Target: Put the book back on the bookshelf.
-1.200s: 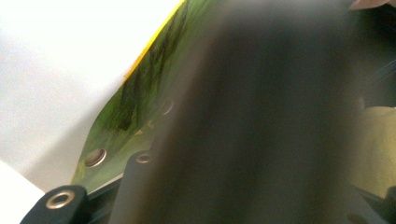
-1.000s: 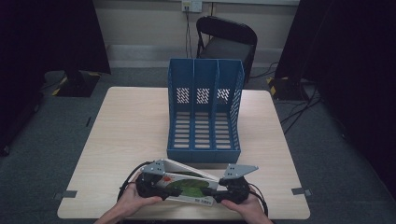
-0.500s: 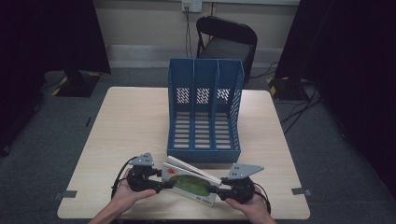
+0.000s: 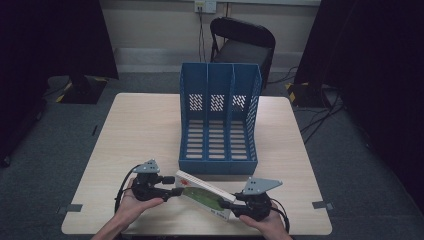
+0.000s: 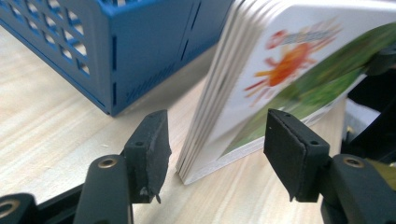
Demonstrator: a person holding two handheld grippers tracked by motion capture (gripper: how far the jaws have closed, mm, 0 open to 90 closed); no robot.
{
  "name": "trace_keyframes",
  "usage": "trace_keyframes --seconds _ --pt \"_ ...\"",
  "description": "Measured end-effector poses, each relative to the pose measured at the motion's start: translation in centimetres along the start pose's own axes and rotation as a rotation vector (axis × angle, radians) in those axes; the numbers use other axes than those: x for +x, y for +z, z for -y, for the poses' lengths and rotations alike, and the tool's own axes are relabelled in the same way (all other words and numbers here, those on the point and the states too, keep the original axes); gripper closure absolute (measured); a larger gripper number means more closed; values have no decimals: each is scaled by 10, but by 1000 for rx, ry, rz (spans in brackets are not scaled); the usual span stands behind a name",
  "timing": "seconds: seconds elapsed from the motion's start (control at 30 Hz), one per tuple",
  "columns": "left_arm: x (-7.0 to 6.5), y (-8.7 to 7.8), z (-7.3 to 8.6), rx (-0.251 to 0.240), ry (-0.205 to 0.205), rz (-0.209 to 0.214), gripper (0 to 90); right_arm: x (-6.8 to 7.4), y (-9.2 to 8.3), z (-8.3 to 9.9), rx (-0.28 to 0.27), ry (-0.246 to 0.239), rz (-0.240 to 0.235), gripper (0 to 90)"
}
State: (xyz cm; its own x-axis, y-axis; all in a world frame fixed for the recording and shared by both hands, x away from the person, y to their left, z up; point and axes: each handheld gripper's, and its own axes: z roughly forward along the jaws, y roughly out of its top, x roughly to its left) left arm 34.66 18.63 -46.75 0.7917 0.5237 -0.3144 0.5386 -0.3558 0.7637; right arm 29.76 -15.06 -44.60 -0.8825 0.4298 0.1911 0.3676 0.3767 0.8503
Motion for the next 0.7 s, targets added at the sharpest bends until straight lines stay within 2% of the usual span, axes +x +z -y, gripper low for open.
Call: trace_keyframes --seconds 0.1,0.2,0.3,0.37,0.43,0.6,0.7 --pt "-1 7 0 24 2 21 402 1 5 1 16 -8 -14 693" --pt "-7 13 0 45 39 0 403 3 10 1 18 -10 -12 676" --pt "-6 12 1 39 28 -1 415 4 15 2 23 -4 -7 626" --pt "-7 12 1 43 37 -8 420 6 18 4 27 -16 15 642" --pt "-8 12 1 47 46 -7 418 5 20 4 27 -17 9 697" --pt "-8 12 1 49 39 -7 419 1 30 7 22 3 -1 710" --pt "-8 12 1 48 37 -9 420 4 35 6 30 -13 28 724"
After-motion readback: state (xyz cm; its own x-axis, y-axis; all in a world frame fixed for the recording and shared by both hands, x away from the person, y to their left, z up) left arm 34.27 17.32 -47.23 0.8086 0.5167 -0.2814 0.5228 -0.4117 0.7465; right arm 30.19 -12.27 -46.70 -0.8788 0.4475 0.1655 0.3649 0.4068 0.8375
